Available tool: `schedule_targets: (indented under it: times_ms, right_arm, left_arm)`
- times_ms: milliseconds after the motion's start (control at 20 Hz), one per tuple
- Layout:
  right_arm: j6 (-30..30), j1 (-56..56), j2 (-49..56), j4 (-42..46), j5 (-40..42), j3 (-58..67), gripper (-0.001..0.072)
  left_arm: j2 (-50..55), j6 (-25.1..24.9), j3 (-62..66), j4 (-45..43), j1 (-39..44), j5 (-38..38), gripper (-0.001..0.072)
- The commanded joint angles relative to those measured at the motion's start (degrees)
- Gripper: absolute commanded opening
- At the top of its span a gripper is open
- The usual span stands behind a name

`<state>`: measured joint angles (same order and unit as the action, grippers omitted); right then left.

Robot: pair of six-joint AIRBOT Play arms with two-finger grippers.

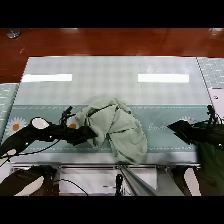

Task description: Fold the shirts.

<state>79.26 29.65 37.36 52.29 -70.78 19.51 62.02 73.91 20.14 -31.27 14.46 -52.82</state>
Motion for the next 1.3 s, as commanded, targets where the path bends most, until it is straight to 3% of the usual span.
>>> schedule_targets:
  times_ms: [0,50,100,500,800,850,900,950,1000,1050,1250]
  right_arm:
    - [1.31,-3.98,-0.02,0.42,-2.54,-1.60,0.0623]
    - [2.19,-7.26,-0.02,0.39,-1.99,-2.14,0.0623]
    - [3.69,-10.86,-0.02,0.74,-1.07,-2.38,0.0623]
    - [12.13,-32.22,5.79,-0.61,9.16,-2.36,0.0623]
    - [6.45,-41.70,18.05,-13.94,18.91,-1.66,0.0622]
    - [5.77,-42.84,19.91,-14.40,19.21,-0.87,0.0595]
    - [5.66,-43.82,21.62,-14.36,19.39,0.26,0.0506]
    - [4.96,-44.17,22.88,-14.29,19.47,1.60,0.0326]
    - [3.04,-44.15,23.76,-14.29,19.37,3.37,0.0059]
    - [1.73,-43.98,23.96,-13.81,18.97,5.57,0.0022]
    - [3.48,-37.33,23.93,-3.85,8.94,24.48,0.0021]
  left_arm:
    - [1.77,-0.79,1.99,1.95,2.10,5.31,0.0564]
    - [1.77,-0.92,2.71,1.92,1.60,5.29,0.0210]
    - [1.77,-2.40,3.61,1.95,1.27,5.27,0.0027]
    - [1.70,-4.92,9.27,1.92,1.22,1.75,0.0025]
    - [1.64,-4.94,9.40,1.99,1.22,-0.37,0.0025]
    - [1.62,-4.94,9.40,1.99,1.22,-1.03,0.0025]
    - [1.51,-4.94,9.40,1.99,1.20,-1.29,0.0025]
    - [1.27,-4.96,9.60,1.97,1.03,-1.29,0.0025]
    - [1.09,-5.73,10.47,1.97,0.31,-2.10,0.0025]
    - [0.83,-6.67,12.07,1.97,-1.03,-3.67,0.0025]
    - [-2.49,-7.21,26.58,1.99,-12.70,-10.93,0.0025]
